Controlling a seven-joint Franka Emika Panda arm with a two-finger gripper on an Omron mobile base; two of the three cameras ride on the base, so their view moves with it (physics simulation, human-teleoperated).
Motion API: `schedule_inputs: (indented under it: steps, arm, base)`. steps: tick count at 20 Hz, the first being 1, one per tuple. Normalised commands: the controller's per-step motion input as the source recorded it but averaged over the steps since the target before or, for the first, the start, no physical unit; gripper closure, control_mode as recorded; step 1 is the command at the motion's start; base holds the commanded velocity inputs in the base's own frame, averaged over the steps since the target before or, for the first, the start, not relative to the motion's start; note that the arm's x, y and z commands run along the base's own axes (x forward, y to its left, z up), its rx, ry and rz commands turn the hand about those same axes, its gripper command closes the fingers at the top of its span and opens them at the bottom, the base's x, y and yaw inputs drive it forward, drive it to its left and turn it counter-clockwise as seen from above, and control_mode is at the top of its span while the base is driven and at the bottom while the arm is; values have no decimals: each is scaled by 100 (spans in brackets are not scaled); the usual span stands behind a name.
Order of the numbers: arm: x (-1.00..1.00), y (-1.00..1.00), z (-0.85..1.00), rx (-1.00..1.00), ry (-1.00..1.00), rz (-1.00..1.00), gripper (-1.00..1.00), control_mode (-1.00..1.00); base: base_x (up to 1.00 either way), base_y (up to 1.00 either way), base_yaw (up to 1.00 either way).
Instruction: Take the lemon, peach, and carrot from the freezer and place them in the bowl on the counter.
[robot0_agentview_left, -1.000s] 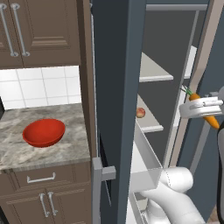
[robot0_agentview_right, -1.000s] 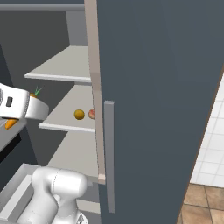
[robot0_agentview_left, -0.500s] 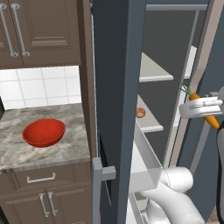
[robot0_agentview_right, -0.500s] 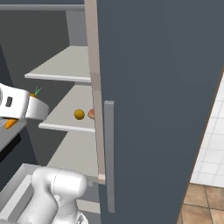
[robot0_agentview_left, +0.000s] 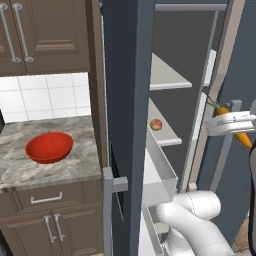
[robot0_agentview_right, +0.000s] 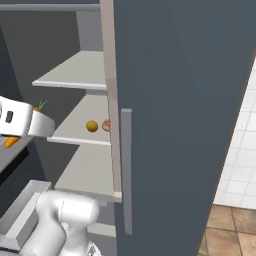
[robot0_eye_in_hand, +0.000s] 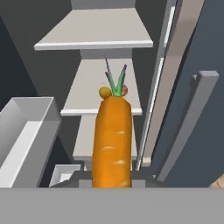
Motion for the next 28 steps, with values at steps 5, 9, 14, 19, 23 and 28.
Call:
schedule_inputs:
  steps: [5,9,14,19,23,28]
  arm:
    - [0,0,0,0,0,0,100,100]
    - [0,0,0,0,0,0,100,100]
    - [0,0,0,0,0,0,100,100]
    - [0,0,0,0,0,0,100,100]
    - [0,0,0,0,0,0,100,100]
    - [0,0,0,0,0,0,100,100]
  base:
    - [-100,-46,-14]
    - [-100,-40,-15]
    - [-100,-5,-16]
    - [-100,27,-13]
    - [-74,100,1]
    - [-50,100,7]
